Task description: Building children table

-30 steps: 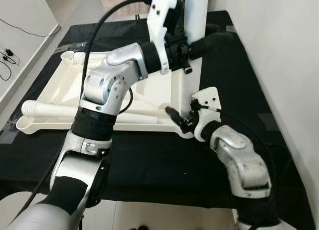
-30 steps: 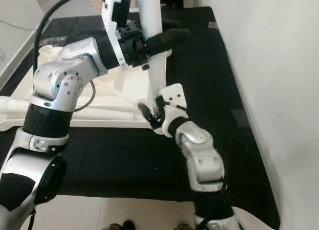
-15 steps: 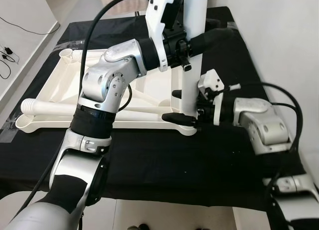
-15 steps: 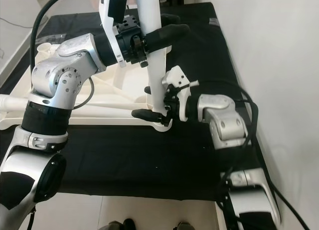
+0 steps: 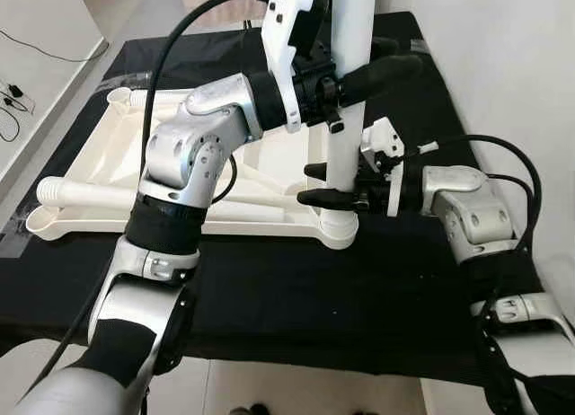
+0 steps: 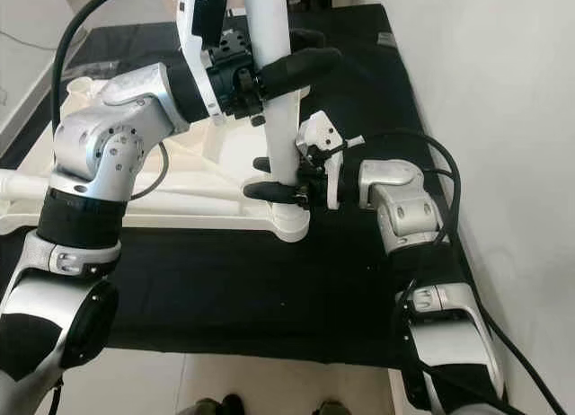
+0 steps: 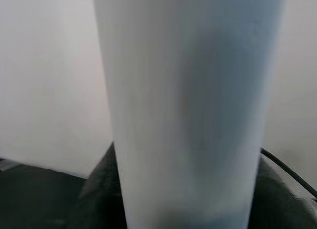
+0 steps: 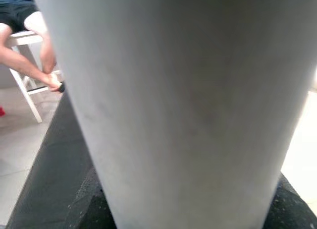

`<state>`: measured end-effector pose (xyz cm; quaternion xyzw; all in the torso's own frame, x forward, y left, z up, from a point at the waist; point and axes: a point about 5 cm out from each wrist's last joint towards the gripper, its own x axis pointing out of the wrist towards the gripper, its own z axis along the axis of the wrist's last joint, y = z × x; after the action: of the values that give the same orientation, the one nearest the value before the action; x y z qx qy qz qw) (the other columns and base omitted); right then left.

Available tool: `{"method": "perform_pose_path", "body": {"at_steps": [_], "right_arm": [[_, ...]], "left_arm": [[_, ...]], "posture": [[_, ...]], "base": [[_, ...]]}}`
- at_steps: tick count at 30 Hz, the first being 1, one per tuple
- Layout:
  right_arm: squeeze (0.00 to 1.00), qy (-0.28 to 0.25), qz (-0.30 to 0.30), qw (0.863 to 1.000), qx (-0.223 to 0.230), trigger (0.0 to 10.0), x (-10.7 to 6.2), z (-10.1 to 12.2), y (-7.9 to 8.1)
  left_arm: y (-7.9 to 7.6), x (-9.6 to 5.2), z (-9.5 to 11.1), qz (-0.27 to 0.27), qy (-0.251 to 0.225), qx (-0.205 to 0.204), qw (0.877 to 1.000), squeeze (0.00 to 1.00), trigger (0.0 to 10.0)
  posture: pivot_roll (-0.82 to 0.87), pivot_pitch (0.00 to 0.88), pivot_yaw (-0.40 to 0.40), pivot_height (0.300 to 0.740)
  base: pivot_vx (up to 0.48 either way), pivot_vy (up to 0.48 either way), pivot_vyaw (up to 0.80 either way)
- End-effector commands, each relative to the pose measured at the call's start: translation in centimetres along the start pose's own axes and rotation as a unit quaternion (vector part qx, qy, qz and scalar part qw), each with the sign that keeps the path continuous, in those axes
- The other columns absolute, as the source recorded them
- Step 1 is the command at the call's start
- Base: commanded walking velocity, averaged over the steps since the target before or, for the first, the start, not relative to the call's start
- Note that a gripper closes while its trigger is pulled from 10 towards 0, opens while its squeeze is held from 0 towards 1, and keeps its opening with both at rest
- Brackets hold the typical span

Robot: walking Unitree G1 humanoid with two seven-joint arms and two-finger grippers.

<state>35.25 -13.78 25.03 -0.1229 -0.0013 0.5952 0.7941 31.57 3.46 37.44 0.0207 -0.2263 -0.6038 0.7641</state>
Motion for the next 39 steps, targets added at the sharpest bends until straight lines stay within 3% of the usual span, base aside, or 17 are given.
{"method": "perform_pose_path", "body": {"at_steps": [1, 3, 5, 6, 8, 9, 10, 12, 20, 21, 22, 23, 24, 32, 33, 35, 39], "right_arm": [[0.0, 0.014, 0.078, 0.997, 0.02, 0.0, 2.8, -1.2, 1.8], [0.0, 0.041, -0.05, 0.997, 0.049, 0.0, 2.9, -3.4, 2.7], [0.0, 0.041, -0.05, 0.997, 0.049, 0.0, 2.9, -3.4, 2.7], [0.0, 0.059, -0.156, 0.984, 0.064, 0.0, 3.5, -4.7, 3.1], [0.0, 0.093, -0.246, 0.957, 0.123, 0.0, 4.0, -7.1, 5.8], [0.0, 0.093, -0.246, 0.957, 0.123, 0.0, 4.0, -7.1, 5.8], [0.0, 0.112, -0.308, 0.932, 0.157, 0.0, 4.2, -8.2, 8.5], [0.0, 0.097, -0.39, 0.897, 0.187, 0.0, 3.7, -8.2, 9.3], [0.0, 0.063, -0.414, 0.892, 0.168, 0.0, 4.4, -6.7, 7.8], [0.0, 0.065, -0.41, 0.895, 0.165, 0.0, 4.5, -6.6, 7.9], [0.0, 0.072, -0.411, 0.894, 0.163, 2.7, 4.7, -6.4, 8.2], [0.0, 0.072, -0.411, 0.894, 0.163, 2.7, 4.7, -6.4, 8.2], [0.0, 0.073, -0.417, 0.893, 0.154, 10.0, 4.9, -5.8, 8.4], [0.0, 0.043, -0.383, 0.91, 0.155, 10.0, 5.0, -4.2, 6.7], [0.93, 0.015, -0.351, 0.925, 0.147, 10.0, 4.8, -3.3, 5.9], [1.0, -0.033, -0.266, 0.957, 0.111, 10.0, 4.4, -1.2, 4.7], [1.0, -0.047, -0.169, 0.983, 0.057, 10.0, 3.7, 0.5, 4.0]], "left_arm": [[-1.1, 1.1, -0.7, -0.022, 0.012, -0.005, 1.0, 1.0, 10.0], [-1.5, 1.3, -0.3, -0.006, 0.005, -0.01, 1.0, 1.0, 10.0], [-1.5, 1.3, -0.3, -0.006, 0.005, -0.01, 1.0, 1.0, 10.0], [-1.5, 1.3, -0.1, -0.003, 0.002, -0.014, 1.0, 0.0, 10.0], [-1.3, 1.1, 0.1, -0.002, 0.0, -0.019, 1.0, 0.0, 10.0], [-1.3, 1.1, 0.1, -0.002, 0.0, -0.019, 1.0, 0.0, 10.0], [-1.0, 0.8, 0.3, 0.001, 0.0, -0.021, 1.0, 0.0, 10.0], [-0.4, 0.1, 0.5, 0.002, 0.002, -0.025, 1.0, 0.0, 10.0], [-0.1, -0.3, 0.4, 0.0, 0.006, -0.027, 1.0, 0.0, 10.0], [0.0, -0.4, 0.4, 0.0, 0.005, -0.028, 1.0, 0.0, 5.2], [0.0, -0.4, 0.4, -0.001, 0.004, -0.03, 1.0, 0.0, 0.0], [0.0, -0.4, 0.4, -0.001, 0.004, -0.03, 1.0, 0.0, 0.0], [0.1, -0.6, 0.4, -0.006, 0.004, -0.031, 0.999, 0.0, 0.0], [0.4, -0.8, 0.0, -0.011, 0.005, -0.034, 0.999, 0.0, 0.0], [0.6, -0.9, -0.2, -0.011, 0.005, -0.035, 0.999, 0.0, 0.0], [0.8, -1.0, -0.5, -0.011, 0.007, -0.035, 0.999, 0.0, 0.0], [0.9, -1.1, -0.8, -0.011, 0.009, -0.036, 0.999, 0.0, 0.0]], "posture": [[-0.04, 0.208, 0.093, 0.74], [-0.04, 0.206, 0.079, 0.74], [-0.04, 0.206, 0.079, 0.74], [-0.04, 0.206, 0.079, 0.74], [-0.05, 0.213, 0.072, 0.74], [-0.05, 0.213, 0.072, 0.74], [-0.03, 0.222, 0.078, 0.74], [-0.05, 0.213, 0.1, 0.74], [-0.06, 0.211, 0.103, 0.74], [-0.06, 0.211, 0.105, 0.74], [-0.05, 0.211, 0.105, 0.74], [-0.05, 0.211, 0.105, 0.74], [-0.05, 0.212, 0.108, 0.74], [-0.05, 0.211, 0.106, 0.74], [-0.05, 0.209, 0.104, 0.74], [-0.05, 0.208, 0.103, 0.74], [-0.04, 0.209, 0.102, 0.74]], "base": [[0.0, 0.0, 0.0], [0.0, 0.0, 0.0], [0.0, 0.0, 0.0], [0.0, 0.0, 0.0], [0.0, 0.0, 0.0], [0.0, 0.0, 0.0], [0.0, 0.0, 0.0], [0.0, 0.0, 0.0], [0.0, 0.0, 0.0], [0.0, 0.0, 0.0], [0.0, 0.0, 0.0], [0.0, 0.0, 0.0], [0.0, 0.0, 0.0], [0.0, 0.0, 0.0], [0.0, 0.0, 0.0], [0.0, 0.0, 0.0], [0.0, 0.0, 0.0]]}}
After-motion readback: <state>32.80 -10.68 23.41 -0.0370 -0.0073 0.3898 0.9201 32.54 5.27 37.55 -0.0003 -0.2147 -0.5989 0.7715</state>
